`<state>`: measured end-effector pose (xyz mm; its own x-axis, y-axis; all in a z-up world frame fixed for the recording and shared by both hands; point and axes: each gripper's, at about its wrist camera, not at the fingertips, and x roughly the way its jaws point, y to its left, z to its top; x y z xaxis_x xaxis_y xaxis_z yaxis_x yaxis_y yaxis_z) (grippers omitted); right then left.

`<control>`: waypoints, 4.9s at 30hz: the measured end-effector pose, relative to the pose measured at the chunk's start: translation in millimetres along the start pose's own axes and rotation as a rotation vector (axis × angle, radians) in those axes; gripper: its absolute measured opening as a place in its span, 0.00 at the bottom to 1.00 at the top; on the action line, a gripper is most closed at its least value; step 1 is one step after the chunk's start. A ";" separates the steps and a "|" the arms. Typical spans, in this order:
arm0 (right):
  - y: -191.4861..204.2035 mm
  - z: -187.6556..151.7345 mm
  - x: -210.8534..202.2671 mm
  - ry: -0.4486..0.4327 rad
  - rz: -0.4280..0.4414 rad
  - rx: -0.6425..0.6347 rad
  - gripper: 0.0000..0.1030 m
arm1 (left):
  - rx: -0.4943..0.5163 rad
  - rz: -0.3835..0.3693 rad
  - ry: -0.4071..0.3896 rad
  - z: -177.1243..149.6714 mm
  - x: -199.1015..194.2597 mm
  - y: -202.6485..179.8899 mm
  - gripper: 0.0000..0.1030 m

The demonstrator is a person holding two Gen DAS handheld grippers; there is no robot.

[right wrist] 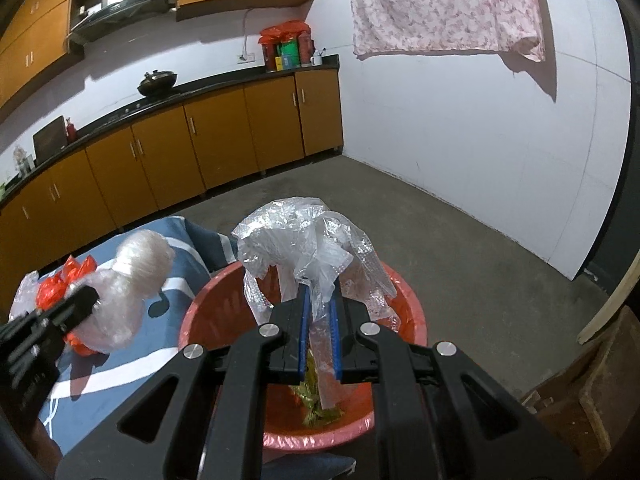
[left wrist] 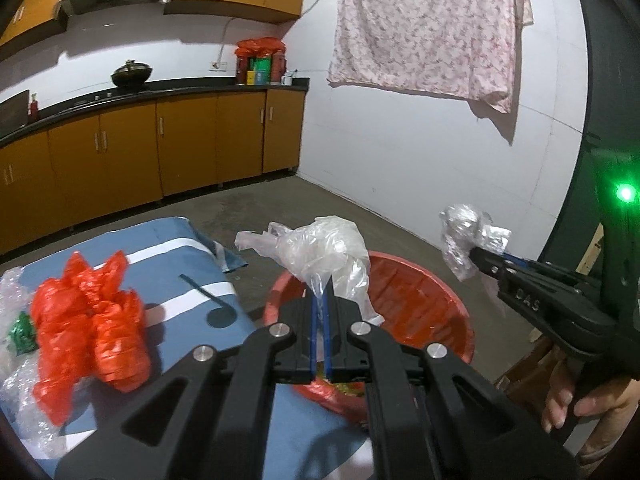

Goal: Collect trash
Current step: 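Carry both clear bags over the orange basket and open both grippers, then move both open grippers back over the trash pile on the table, then grasp a red plastic bag with the right gripper while the left reaches the bubble wrap, then grasp and lift the bubble wrap with the left gripper while the right carries the red bag toward the basket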

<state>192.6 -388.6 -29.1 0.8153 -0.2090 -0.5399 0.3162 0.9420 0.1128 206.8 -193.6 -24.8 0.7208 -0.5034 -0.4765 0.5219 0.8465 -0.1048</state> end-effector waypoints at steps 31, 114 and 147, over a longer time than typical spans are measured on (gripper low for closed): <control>20.1 -29.7 -6.5 -0.032 -0.081 -0.066 0.97 | -0.105 0.330 0.006 -51.8 -66.8 78.4 0.92; 197.3 -34.1 11.3 0.128 0.353 -0.191 0.28 | -0.189 0.642 0.183 -72.7 -76.1 275.1 0.19; 106.3 -15.9 -49.6 -0.009 0.240 -0.118 0.28 | -0.210 0.307 -0.038 -19.9 -140.3 151.6 0.11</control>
<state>178.0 -273.9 -3.7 0.8648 0.0226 -0.5016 0.0548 0.9888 0.1389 175.7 8.8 8.8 0.8477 -0.2233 -0.4811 0.1765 0.9741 -0.1412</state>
